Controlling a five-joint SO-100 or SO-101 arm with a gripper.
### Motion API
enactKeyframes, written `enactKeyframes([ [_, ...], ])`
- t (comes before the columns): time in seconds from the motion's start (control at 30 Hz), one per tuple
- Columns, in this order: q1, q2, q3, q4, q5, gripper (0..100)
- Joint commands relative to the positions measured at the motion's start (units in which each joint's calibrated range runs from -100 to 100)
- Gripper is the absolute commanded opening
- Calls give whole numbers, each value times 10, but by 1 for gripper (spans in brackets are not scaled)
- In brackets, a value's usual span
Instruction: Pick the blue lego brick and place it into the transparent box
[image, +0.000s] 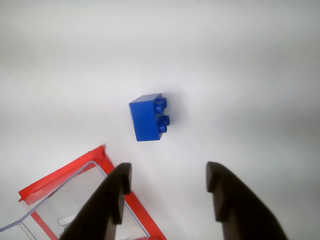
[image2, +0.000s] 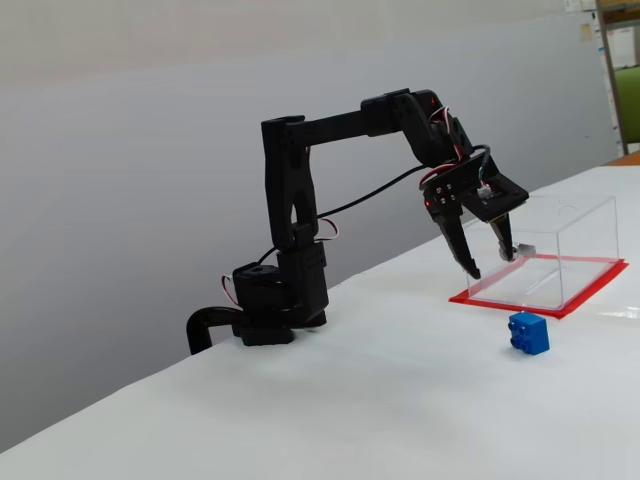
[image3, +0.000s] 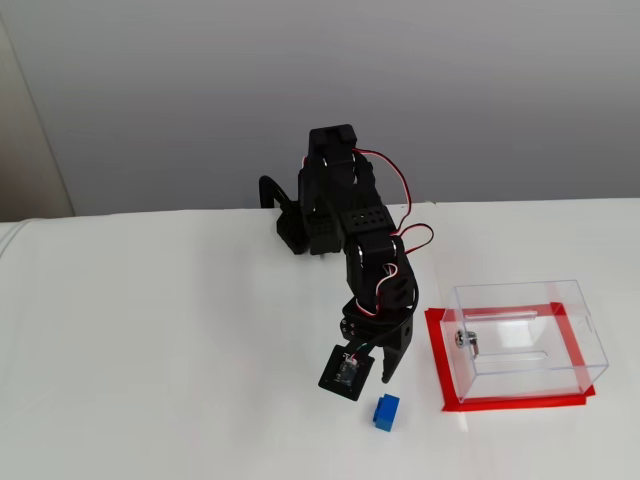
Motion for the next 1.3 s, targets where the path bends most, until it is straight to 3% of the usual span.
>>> enactKeyframes([
  [0.0,12,-5,-36,-1,-4,21],
  [1.27,-40,226,-197,-1,-4,21],
])
